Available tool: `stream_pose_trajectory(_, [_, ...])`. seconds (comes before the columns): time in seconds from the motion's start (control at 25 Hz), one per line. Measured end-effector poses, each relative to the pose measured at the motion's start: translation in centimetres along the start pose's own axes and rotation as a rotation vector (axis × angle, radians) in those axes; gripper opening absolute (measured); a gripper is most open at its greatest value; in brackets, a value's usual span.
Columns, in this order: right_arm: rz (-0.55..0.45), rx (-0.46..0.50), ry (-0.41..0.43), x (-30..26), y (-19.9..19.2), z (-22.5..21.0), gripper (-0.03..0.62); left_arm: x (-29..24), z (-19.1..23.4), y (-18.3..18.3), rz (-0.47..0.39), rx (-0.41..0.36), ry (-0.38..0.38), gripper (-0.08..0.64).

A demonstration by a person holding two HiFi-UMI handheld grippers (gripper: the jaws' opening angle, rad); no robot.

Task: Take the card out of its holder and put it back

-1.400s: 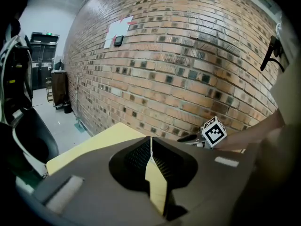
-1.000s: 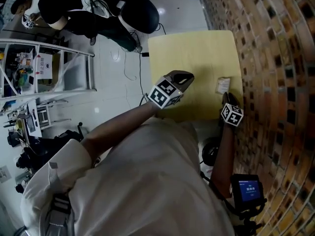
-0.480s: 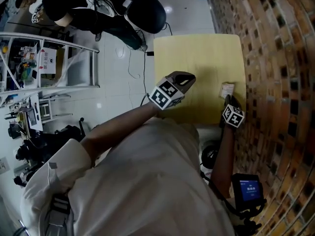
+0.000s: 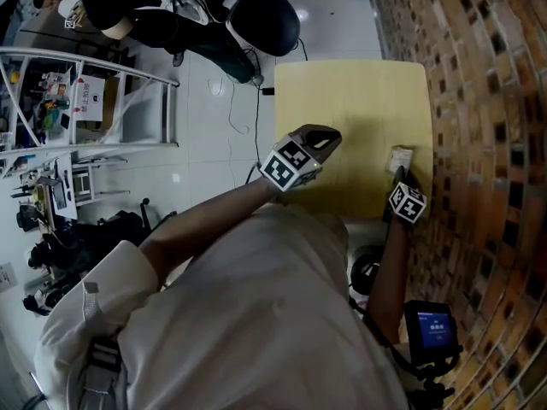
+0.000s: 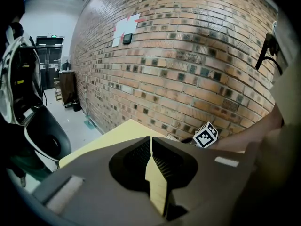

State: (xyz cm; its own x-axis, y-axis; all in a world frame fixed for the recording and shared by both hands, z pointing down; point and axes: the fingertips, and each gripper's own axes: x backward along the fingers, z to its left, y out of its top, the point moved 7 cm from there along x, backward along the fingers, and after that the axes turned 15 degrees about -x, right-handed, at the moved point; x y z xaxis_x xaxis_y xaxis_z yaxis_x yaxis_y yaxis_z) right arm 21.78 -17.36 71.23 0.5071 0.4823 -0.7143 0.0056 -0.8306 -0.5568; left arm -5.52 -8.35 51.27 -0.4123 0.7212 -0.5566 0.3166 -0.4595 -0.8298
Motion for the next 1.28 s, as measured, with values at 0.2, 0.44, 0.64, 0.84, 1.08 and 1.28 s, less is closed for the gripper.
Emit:
stream_pose_trajectory(0.2, [-0.016, -0.004, 0.005, -0.1, 0.0, 0.0, 0.031, 0.1, -0.1, 0.1, 0.000, -0.002, 0.004, 0.015])
stream_pose_trajectory(0.44, [-0.031, -0.017, 0.001, -0.1, 0.1, -0.3, 0.022, 0.0, -0.4, 0.3, -0.004, -0.009, 0.007, 0.015])
stream_pose_trajectory(0.64, [-0.043, -0.014, -0.005, 0.0, 0.4, -0.5, 0.017, -0.1, -0.4, 0.3, -0.006, -0.010, 0.008, 0.015])
stream_pose_trajectory(0.84, [-0.056, -0.007, -0.007, 0.0, 0.5, -0.8, 0.015, -0.2, -0.7, 0.0, -0.007, -0.012, 0.008, 0.015])
stream_pose_trajectory(1.08, [-0.079, -0.002, -0.011, 0.3, 1.0, -0.6, 0.015, -0.4, -0.5, 0.1, -0.012, -0.015, 0.009, 0.015])
stream_pose_trajectory(1.28, [-0.097, 0.003, -0.014, 0.5, 1.5, -0.6, 0.015, -0.8, -0.5, 0.1, -0.020, -0.015, 0.008, 0.015])
